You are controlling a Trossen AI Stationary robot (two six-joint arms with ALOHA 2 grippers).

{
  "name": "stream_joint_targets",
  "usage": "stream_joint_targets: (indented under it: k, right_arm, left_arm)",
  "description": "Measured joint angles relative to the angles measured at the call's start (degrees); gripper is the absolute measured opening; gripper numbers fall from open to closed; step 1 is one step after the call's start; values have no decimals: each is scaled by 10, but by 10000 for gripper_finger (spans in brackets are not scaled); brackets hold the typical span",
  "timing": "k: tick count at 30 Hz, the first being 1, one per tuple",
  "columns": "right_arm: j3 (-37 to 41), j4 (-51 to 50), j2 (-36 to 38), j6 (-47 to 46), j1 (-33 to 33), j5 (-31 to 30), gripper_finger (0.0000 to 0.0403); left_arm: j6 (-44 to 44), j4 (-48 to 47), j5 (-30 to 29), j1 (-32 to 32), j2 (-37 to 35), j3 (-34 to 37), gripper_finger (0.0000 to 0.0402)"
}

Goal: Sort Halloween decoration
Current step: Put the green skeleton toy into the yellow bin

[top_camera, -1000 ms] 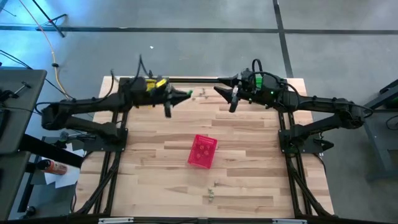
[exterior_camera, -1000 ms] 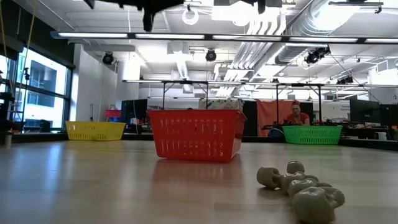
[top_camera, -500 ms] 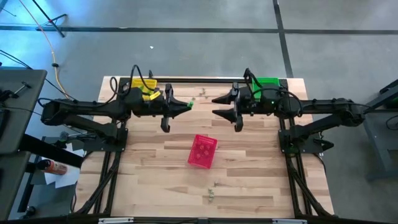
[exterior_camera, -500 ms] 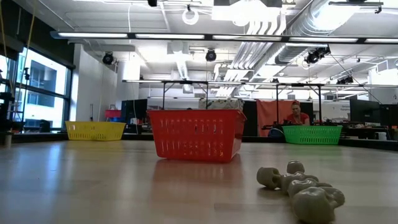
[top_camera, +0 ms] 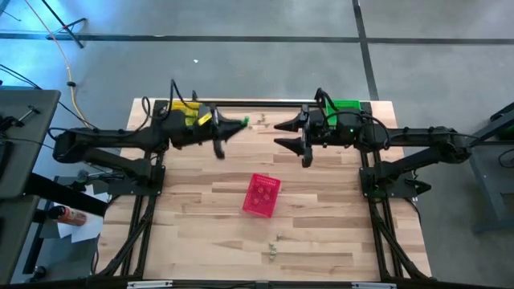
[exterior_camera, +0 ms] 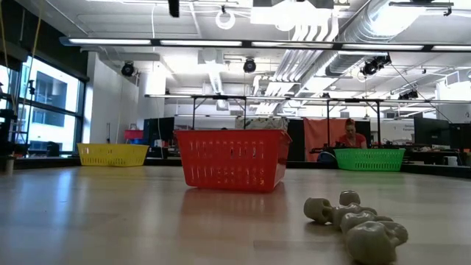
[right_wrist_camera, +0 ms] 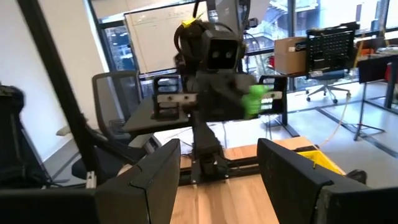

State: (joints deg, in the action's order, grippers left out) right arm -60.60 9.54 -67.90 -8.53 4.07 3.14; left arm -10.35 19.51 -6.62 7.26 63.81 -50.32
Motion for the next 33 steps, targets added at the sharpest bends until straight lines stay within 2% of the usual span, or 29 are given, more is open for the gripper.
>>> stream_joint_targets:
  k: [2,8,11,14,21,27,33]
  right_arm:
    - [0,0,0,-4,7,-1,209]
    - [0,-1,0,-4,25,0,209]
    - [0,-3,0,-4,32,0,209]
    - [0,-3,-1,-4,39,0,209]
    - [-1,-8,-11,-4,42,0,209]
    - [0,-12,-34,-5,42,1,209]
    - [0,-12,-58,-4,42,1,209]
  left_arm:
    - [-9,-90,-28,35,0,-44,5]
    - [1,-392,-58,184,24,-182,5]
    - [9,-492,-78,265,44,-209,5]
    - [2,-568,-84,340,65,-201,5]
    - [-59,-624,-81,447,109,-124,5]
    - [-117,-618,-81,482,159,-55,5]
    - [-131,-618,-82,502,233,-45,5]
